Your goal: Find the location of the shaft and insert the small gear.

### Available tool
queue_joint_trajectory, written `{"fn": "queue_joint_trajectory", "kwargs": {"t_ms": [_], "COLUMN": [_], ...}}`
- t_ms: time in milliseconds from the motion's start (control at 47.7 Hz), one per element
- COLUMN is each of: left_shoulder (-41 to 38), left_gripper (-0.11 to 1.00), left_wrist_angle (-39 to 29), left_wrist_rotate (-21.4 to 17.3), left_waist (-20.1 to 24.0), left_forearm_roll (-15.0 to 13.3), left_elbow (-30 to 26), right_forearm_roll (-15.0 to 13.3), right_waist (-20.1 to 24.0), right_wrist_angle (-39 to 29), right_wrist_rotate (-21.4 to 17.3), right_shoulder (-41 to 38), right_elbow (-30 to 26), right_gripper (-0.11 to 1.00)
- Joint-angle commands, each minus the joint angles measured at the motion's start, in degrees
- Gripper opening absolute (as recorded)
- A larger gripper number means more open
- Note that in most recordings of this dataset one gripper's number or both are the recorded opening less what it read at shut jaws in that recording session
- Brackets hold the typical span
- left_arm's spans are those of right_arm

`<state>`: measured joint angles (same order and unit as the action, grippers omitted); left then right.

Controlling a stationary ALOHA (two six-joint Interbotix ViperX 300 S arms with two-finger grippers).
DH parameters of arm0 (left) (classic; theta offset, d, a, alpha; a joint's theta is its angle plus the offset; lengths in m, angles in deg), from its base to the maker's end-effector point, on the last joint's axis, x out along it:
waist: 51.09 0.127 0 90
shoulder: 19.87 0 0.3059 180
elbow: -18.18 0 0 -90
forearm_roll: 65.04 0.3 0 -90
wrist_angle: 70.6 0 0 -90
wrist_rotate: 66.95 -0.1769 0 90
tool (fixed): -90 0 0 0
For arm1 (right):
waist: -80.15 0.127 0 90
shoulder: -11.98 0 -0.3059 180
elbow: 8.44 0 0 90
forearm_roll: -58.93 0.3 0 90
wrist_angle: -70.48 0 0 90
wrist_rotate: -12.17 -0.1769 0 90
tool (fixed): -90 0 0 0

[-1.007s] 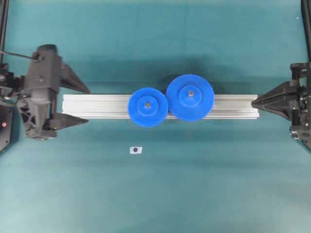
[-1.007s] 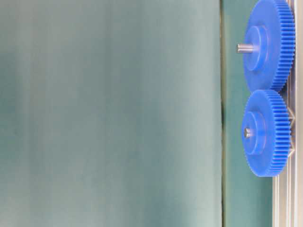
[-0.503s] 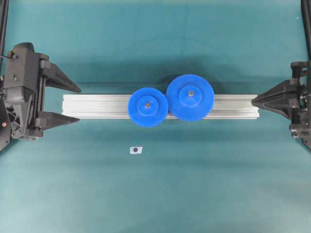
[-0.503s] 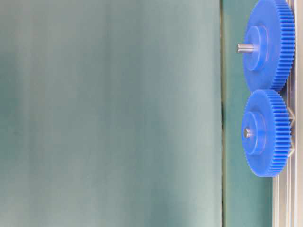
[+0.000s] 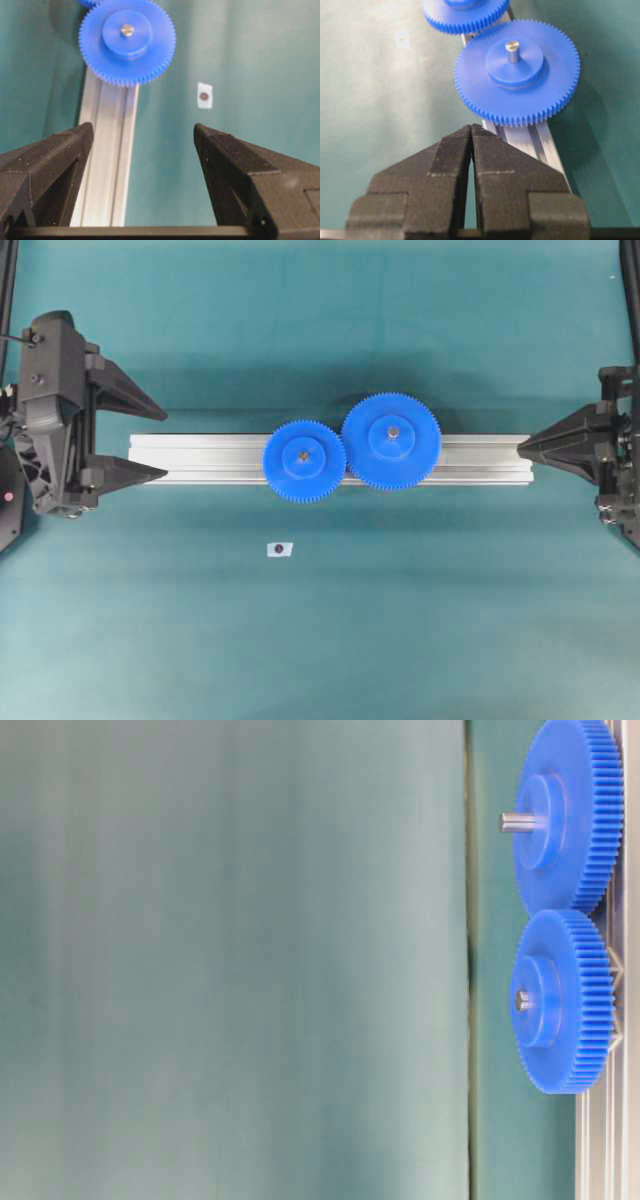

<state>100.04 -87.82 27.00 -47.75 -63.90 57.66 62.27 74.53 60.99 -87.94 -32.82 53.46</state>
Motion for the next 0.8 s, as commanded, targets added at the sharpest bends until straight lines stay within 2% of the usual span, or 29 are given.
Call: {"fn": "queue_joint_trajectory", "kwargs": {"t_ms": [0,441,671,776], "left_shoulder": [0.2,0.3,0.1,0.1], "left_gripper": [0.80,0.80,0.80,0.80], "left_wrist_angle": [0.6,0.6,0.6,0.5], "left_wrist_rotate": [0.2,0.4,4.7,5.1], "left_waist": [0.2,0.1,0.1,0.1], "left_forearm_roll": [0.2,0.2,0.2,0.2], "left_elbow": [-1.5,-1.6,-1.2,-1.2], "right_forearm_roll": [-0.1,-0.1,-0.1,-0.1], "right_waist": [-0.3,-0.7,-0.7,-0.7], "right_wrist_angle": [0.5,0.4,0.4,0.4], "right_wrist_rotate": [-0.4,-0.4,-0.4,-0.4], "right_shoulder": [-0.4,-0.2,-0.1,0.0], "right_elbow": [-0.5,-0.5,-0.5,-0.5], "right_gripper": [0.08,0.08,0.08,0.08]}}
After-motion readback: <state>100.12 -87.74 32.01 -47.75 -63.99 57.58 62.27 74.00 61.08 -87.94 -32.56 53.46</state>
